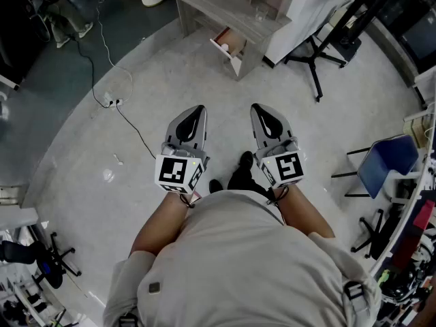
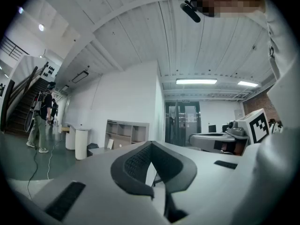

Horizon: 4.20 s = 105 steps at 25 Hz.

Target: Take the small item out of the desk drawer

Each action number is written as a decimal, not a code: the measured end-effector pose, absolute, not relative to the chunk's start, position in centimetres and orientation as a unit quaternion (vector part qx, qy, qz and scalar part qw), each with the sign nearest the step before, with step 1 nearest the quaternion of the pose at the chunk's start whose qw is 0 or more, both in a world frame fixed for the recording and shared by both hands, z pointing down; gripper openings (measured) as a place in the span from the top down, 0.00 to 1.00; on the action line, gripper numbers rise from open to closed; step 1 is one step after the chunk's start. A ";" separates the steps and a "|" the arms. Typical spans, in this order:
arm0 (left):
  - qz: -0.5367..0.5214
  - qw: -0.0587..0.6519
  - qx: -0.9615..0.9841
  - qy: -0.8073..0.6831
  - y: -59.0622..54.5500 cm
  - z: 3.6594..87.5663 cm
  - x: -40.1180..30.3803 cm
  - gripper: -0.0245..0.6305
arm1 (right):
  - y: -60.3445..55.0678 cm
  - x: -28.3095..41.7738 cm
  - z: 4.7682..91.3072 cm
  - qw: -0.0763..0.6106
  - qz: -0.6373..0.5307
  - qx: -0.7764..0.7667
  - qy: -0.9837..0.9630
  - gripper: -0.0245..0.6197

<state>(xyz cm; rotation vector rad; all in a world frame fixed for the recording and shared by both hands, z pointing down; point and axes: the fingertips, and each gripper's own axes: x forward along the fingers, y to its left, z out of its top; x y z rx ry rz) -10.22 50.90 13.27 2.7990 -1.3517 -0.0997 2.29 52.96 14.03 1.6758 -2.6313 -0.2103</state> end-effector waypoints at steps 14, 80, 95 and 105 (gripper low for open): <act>-0.020 0.035 0.900 -0.434 45.5 14.8 -8.2 0.94 | 47.9 4.9 15.2 -0.007 -0.026 0.532 -0.846 0.94; 0.024 0.056 0.923 -0.380 -1.9 19.1 -4.6 0.94 | -0.4 4.4 19.9 0.121 -0.035 0.434 -0.892 0.93; 0.017 0.096 0.897 -0.430 -8.2 21.5 -7.8 0.94 | -8.2 2.6 24.4 0.182 -0.007 0.355 -0.917 0.93; 0.042 0.151 0.866 -0.474 -13.5 27.2 -8.0 0.94 | -14.5 1.3 31.3 0.267 0.010 0.246 -0.932 0.93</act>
